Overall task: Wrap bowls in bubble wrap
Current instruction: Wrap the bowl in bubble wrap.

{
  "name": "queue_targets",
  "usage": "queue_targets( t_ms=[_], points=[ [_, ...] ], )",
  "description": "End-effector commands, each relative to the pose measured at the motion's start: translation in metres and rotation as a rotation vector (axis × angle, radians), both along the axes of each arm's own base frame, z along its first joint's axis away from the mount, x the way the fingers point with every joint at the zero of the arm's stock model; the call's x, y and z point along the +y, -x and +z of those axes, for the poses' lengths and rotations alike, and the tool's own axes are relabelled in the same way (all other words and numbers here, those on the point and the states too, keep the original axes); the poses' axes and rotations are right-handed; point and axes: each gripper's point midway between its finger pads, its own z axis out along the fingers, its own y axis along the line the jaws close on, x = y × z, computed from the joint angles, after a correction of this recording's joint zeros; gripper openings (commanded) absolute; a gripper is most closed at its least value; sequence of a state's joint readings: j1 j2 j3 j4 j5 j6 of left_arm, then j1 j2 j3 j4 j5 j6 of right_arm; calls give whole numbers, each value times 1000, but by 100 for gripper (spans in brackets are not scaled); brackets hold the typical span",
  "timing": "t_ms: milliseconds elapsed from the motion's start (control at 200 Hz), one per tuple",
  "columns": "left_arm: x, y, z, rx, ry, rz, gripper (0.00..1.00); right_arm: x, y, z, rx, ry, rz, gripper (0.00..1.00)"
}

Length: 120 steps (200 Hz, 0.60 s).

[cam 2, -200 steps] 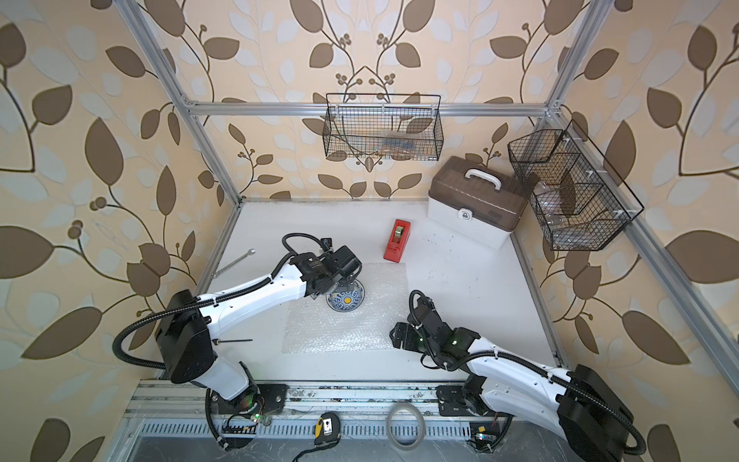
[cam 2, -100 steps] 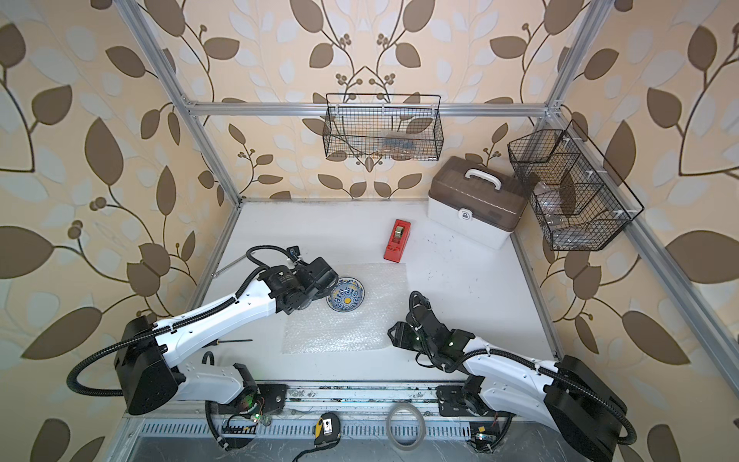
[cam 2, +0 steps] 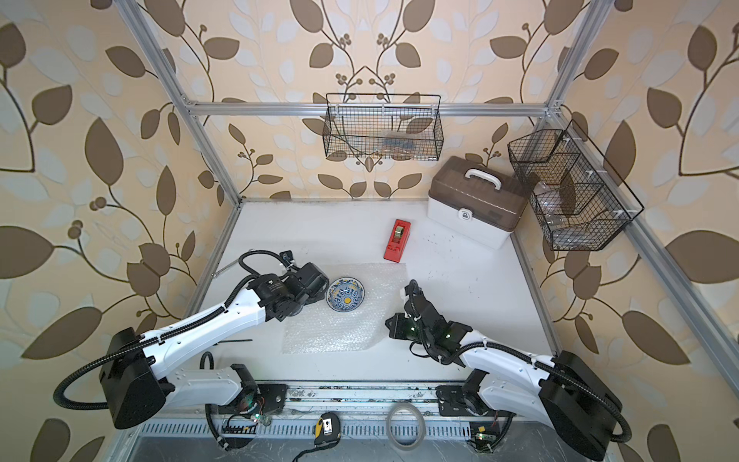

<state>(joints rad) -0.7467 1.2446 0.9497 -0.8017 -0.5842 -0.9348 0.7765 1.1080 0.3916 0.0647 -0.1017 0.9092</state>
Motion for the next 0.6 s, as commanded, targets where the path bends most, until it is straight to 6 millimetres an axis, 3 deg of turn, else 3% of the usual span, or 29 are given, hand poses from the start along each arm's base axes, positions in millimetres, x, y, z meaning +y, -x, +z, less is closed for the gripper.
queue_targets(
  t_ms=[0, 320, 410, 595],
  points=[
    [6, -4, 7, -50, 6, 6, 99, 25, -10, 23, -50, -53, 55, 0],
    [3, -1, -6, -42, 62, -29, 99, 85, -37, 68, -136, -116, 132, 0],
    [-2, 1, -10, -50, 97, -53, 99, 101, -46, 71, -142, -126, 143, 0],
    [0, 5, -14, -63, 123, -53, 99, 122, -74, 61, -139, -77, 118, 0]
  ],
)
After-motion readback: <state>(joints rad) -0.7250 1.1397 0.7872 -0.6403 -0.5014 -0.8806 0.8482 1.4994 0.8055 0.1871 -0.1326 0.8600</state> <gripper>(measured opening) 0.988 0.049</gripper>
